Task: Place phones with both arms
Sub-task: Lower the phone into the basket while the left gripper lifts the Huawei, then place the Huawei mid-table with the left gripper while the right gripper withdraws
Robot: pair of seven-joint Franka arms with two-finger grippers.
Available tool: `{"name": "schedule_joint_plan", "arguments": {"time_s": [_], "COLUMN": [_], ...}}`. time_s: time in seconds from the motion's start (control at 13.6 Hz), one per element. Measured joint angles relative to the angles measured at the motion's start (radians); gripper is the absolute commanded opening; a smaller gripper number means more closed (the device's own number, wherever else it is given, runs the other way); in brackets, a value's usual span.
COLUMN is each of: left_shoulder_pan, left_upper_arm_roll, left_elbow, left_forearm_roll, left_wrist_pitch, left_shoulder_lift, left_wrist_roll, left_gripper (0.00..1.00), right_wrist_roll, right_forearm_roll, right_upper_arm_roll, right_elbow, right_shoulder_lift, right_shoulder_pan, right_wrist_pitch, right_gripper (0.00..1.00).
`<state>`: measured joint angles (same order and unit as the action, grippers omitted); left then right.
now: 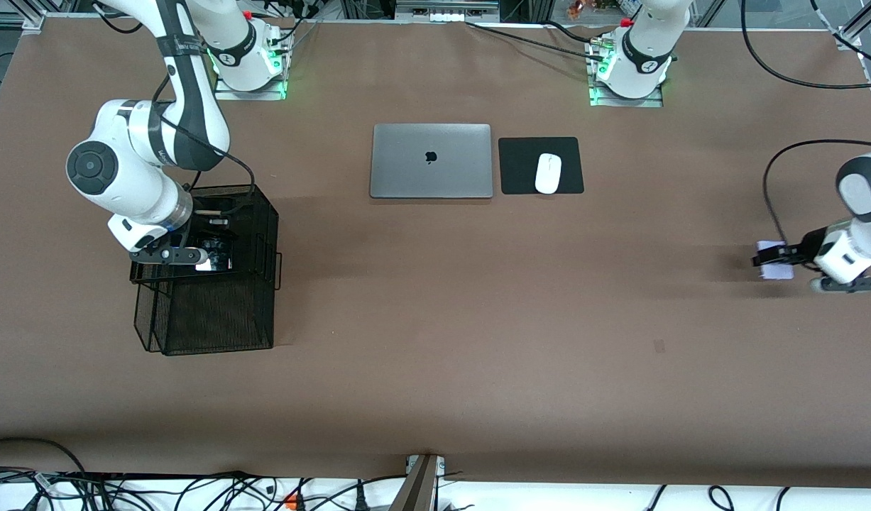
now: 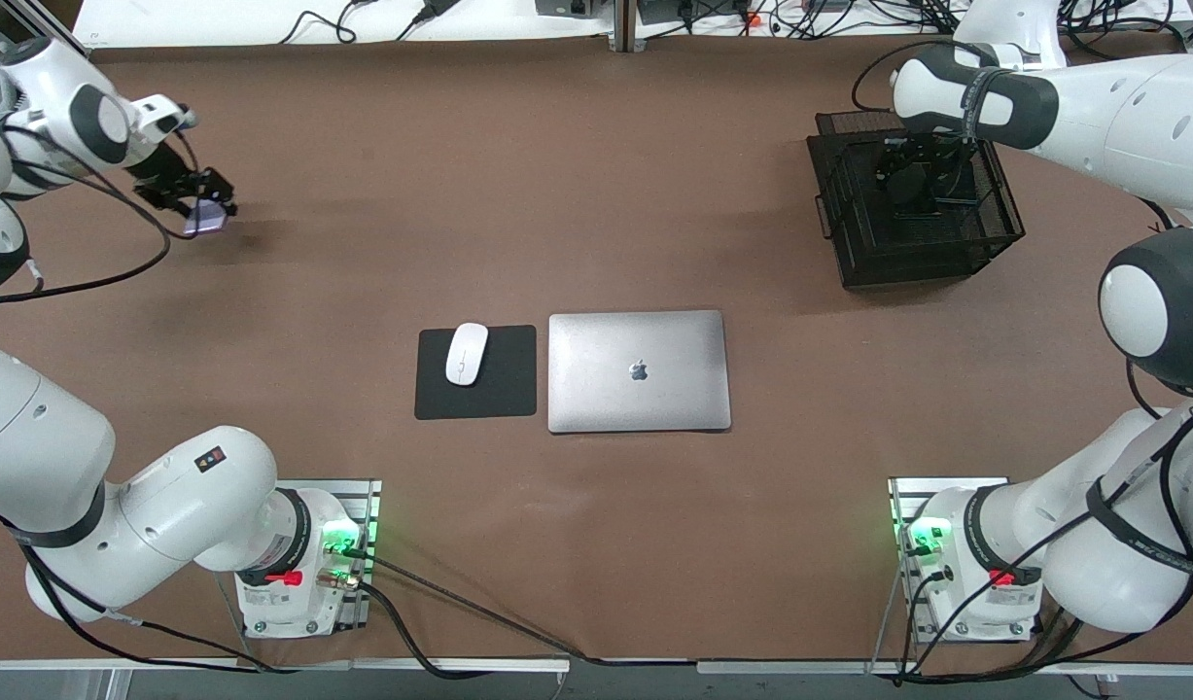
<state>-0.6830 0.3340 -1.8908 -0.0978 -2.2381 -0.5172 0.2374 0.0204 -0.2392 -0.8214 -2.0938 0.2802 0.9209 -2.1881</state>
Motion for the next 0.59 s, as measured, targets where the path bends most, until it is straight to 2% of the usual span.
{"name": "schedule_joint_plan", "arguments": {"time_s": [0.15, 0.22, 0.29, 0.37, 0.59], "left_shoulder_pan": [0.044, 0.092, 0.149, 0.202, 0.351], "left_upper_arm_roll": [0.052, 0.062, 0.063, 0.065, 0.067], "left_elbow": [0.005, 0.011, 0.018, 0.025, 0.035], "left_forearm_roll": [0.0, 0.0, 0.0, 0.0, 0.0], "left_wrist_pitch": [0.024, 0.04, 0.055, 0.063, 0.07], "left_shoulder_lift": [0.0, -0.001, -0.001, -0.001, -0.003], "left_wrist_roll": [-0.058, -0.094, -0.141, -0.191, -0.365], "left_gripper": [0.0, 0.0, 0.0, 0.0, 0.0], "right_wrist_roll": [0.0, 0.0, -0.001, -0.001, -0.001], "right_forearm_roll": [0.0, 0.0, -0.001, -0.001, -0.001], "right_upper_arm_roll": [0.0, -0.001, -0.001, -0.001, -0.001], "right_elbow": [0.0, 0.0, 0.001, 0.001, 0.005], "right_shoulder_lift": [0.0, 0.0, 0.0, 0.0, -0.002], "right_shoulder_pan": [-0.001, -0.001, -0.001, -0.001, -0.001], "right_wrist_pitch": [-0.001, -0.001, -0.001, -0.001, -0.001], "right_gripper": [0.63, 0.65, 0.85, 0.99, 0.99]}}
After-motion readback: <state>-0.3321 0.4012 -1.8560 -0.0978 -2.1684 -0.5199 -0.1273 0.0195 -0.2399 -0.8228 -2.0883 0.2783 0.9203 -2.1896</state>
